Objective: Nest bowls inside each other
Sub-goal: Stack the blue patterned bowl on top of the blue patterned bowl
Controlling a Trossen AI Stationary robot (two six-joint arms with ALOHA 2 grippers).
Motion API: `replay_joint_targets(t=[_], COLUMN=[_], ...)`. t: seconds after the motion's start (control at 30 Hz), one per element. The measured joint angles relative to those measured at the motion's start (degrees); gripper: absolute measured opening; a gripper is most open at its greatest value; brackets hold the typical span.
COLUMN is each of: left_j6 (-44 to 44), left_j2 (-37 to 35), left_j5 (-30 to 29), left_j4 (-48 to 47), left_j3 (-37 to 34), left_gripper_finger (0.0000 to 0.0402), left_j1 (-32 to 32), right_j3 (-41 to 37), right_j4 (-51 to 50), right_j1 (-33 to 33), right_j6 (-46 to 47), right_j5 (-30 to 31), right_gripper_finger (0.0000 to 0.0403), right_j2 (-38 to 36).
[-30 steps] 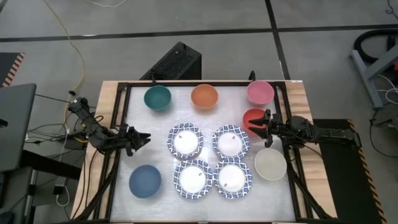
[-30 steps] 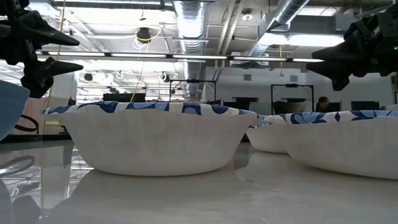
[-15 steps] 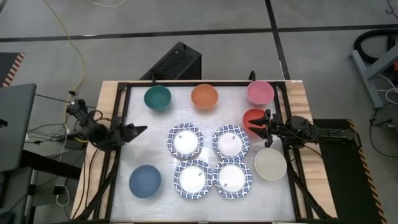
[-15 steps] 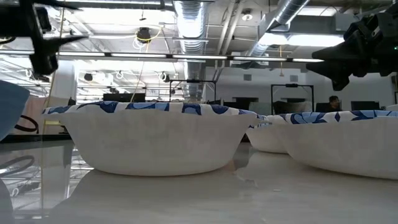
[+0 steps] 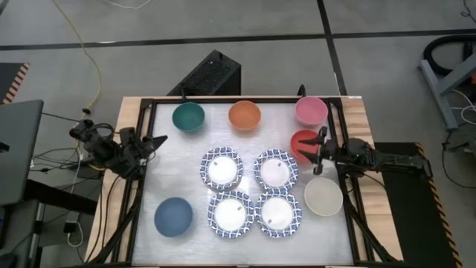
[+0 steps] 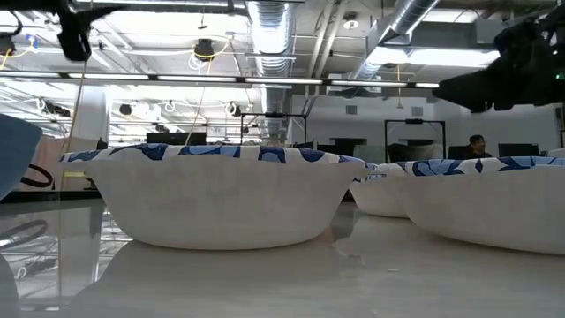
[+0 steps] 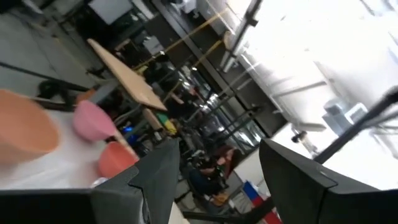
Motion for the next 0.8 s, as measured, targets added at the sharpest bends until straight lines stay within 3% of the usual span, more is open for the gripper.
replay_joint_targets(t=[0.23,0.43,0.6,0.8], left_j6=[4.46,9.59,13.52,13.58], left_j2=[11.11,21.19,26.83,29.79], left_j5=[3.01,4.30,4.30,3.95], left_j4=[-0.10,-0.50,-3.10,-7.95], left_j3=[9.29,18.78,25.93,32.01], left_gripper_finger=[0.0212,0.0212,0.0212,0.0212], left_j1=[2.08,2.56,2.56,2.56], right_j3=[0.00,0.00,0.86,4.28], right_j4=[0.18,1.12,10.92,31.66], right_j1=[-0.26,-0.16,-0.13,-0.14], right_j6=[-19.92,-18.00,-2.22,15.59], right_j5=[0.10,-0.94,1.29,8.71], right_gripper_finger=[0.0195,0.0195,0.0195,0.0195], right_j2=[0.00,0.00,0.01,-0.04])
